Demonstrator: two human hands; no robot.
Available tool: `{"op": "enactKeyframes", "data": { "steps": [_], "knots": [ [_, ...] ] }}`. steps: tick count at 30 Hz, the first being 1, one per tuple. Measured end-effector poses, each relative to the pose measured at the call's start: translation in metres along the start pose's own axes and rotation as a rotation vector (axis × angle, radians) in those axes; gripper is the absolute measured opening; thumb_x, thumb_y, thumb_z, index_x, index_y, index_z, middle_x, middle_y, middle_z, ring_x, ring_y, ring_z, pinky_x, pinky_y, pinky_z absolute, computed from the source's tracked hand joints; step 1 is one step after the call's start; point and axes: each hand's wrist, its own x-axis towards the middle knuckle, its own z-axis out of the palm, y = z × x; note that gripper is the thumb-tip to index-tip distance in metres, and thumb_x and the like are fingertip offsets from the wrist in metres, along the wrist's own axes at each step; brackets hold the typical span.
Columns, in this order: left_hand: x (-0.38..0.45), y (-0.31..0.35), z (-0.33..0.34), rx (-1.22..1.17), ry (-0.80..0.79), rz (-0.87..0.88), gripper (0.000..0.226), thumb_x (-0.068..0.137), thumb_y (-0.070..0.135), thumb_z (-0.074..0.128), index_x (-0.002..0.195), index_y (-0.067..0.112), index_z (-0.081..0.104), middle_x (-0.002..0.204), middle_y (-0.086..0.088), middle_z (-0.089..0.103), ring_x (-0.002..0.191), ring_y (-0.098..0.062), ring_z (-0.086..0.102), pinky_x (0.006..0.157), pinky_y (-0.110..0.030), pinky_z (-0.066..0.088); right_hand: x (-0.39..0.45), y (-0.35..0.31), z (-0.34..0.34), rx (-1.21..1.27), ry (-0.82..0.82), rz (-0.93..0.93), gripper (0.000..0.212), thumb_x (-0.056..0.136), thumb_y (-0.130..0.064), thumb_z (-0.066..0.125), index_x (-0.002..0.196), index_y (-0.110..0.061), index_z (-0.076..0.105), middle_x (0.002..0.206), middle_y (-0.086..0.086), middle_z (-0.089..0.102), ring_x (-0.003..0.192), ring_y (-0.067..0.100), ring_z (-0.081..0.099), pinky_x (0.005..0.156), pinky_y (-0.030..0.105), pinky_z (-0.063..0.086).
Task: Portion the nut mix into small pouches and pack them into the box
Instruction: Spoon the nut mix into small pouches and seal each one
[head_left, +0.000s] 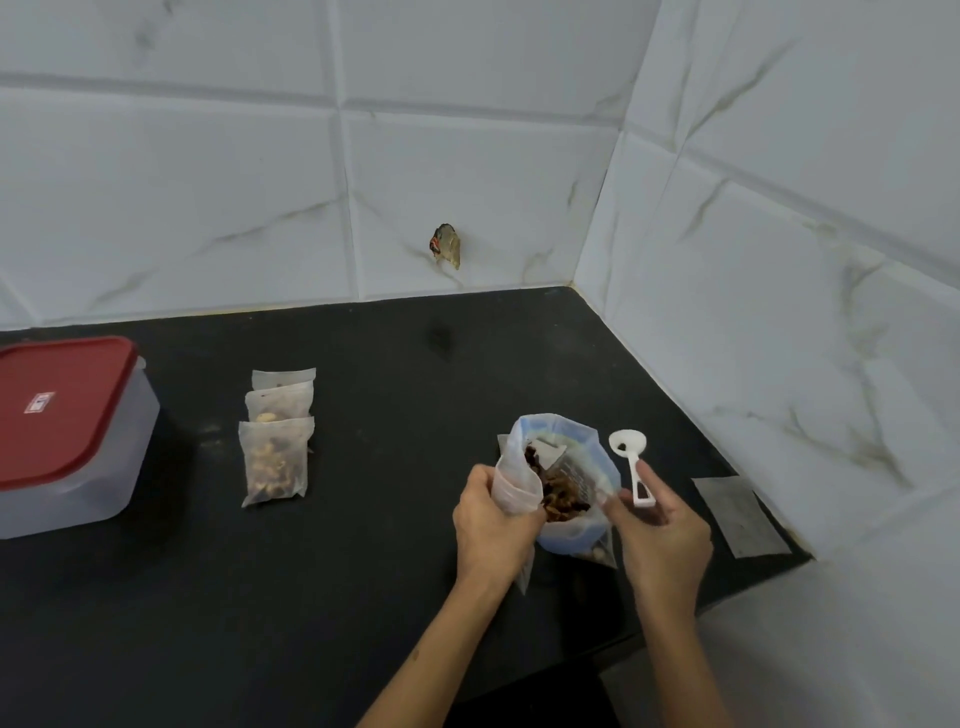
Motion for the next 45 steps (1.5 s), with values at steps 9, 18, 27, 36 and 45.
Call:
{"op": "enactKeyframes", "data": {
  "steps": [9,18,27,36,45],
  "knots": [
    [0.004,0.0,-0.011,0.043,0.023,0.049,0.027,0.075,0.015,0.077,0.091,0.016,0.055,0.087,0.002,0.063,0.075,-0.005,0.062,0.052,-0.014,0.047,-0.006,-0.033,-0.016,-0.493,-0.202,-0.353,0.033,0.088,-0.002,0.057,0.115,-0.016,0.067,0.106,0.004,0.068,0.088,0.009,0.06,0.069,0.011,0.042],
    [0.001,-0.006,-0.005,-0.039,0.077,-0.082,0.04,0.065,0.023,0.083,0.091,0.017,0.053,0.091,0.002,0.062,0.082,-0.009,0.06,0.06,-0.02,0.044,0.012,-0.042,0.026,-1.207,-0.515,-0.241,0.039,0.092,-0.024,0.058,0.129,-0.017,0.05,0.122,0.003,0.051,0.109,0.013,0.052,0.086,0.023,0.045],
    [0.009,-0.021,0.004,-0.332,-0.1,-0.29,0.054,0.062,0.009,0.075,0.114,0.011,0.061,0.103,-0.012,0.071,0.093,-0.023,0.071,0.08,-0.043,0.06,0.031,-0.022,0.017,-0.787,-0.448,-0.108,0.022,0.095,-0.016,0.048,0.104,-0.01,0.067,0.106,0.007,0.064,0.075,0.008,0.051,0.069,0.02,0.047],
    [0.007,-0.023,0.008,-0.434,-0.118,-0.289,0.038,0.077,-0.008,0.065,0.113,0.006,0.059,0.102,-0.017,0.07,0.09,-0.026,0.072,0.07,-0.035,0.059,0.04,-0.012,0.016,-0.675,-0.404,0.111,0.015,0.091,-0.018,0.054,0.097,-0.011,0.067,0.09,0.003,0.063,0.079,0.012,0.06,0.069,0.027,0.054],
    [0.004,-0.016,0.008,-0.397,-0.138,-0.261,0.048,0.063,0.005,0.067,0.11,0.003,0.061,0.1,-0.019,0.071,0.091,-0.029,0.071,0.074,-0.039,0.059,0.023,-0.015,0.032,-0.715,-0.397,-0.043,0.011,0.093,-0.019,0.054,0.089,-0.01,0.059,0.082,0.0,0.057,0.076,0.012,0.059,0.061,0.022,0.05]
  ]
}}
